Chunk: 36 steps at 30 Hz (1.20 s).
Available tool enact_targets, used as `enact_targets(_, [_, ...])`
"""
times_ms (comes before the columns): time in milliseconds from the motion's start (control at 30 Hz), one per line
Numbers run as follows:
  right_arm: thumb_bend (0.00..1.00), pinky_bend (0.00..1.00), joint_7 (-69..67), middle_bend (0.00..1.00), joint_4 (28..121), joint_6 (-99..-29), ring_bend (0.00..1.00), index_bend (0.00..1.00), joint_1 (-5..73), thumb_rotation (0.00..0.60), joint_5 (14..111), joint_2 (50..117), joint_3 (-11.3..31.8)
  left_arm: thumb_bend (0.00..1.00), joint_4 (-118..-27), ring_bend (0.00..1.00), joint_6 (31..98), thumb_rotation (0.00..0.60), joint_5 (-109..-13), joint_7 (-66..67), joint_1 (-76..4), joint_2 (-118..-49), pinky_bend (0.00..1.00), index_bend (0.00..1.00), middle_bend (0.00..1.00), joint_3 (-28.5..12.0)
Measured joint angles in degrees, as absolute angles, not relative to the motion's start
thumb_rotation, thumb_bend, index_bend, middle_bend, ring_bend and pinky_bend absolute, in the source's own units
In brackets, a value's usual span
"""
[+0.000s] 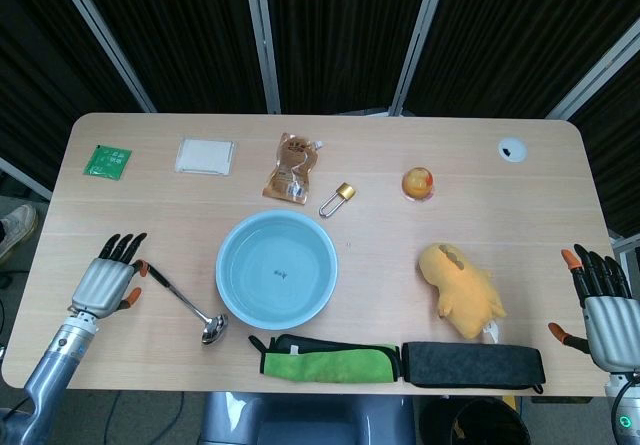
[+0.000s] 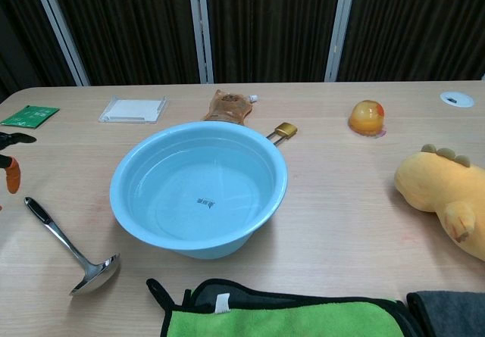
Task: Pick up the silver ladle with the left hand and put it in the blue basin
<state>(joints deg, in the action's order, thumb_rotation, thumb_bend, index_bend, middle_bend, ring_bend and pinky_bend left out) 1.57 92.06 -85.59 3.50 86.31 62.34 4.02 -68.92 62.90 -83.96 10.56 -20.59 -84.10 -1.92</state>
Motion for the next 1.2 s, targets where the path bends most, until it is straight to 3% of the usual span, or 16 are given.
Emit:
enact_targets(267, [0.0,0.0,0.76,0.0,91.79,-85.32,0.0,0.0,3.47,0.6,85.99,61.87,3.96,0.26,-66.96,0.0,60.99,0.6,-82.96,11.67,-21.7,-86.71,0.0,0.45,0.0,-1.56])
enact_targets(933, [0.0,0.0,0.76,0.0,91.42,-84.7,0.0,0.0,3.63,0.6,84.08,61.89,4.65,0.26,-57.02,0.0,55.84,0.6,-82.51,7.41,-25.17,-93.86,0.0,0.42,0.0,-0.71])
enact_targets(1200, [0.0,0.0,1.12,0.0,91.23,-83.8,0.0,0.0,4.03,0.6,82.92,62.03,5.1,0.26,-55.0,0.0,55.11,0.6,-83.24,5.25,-26.33,-95.29,0.0,0.46,0.0,-0.33])
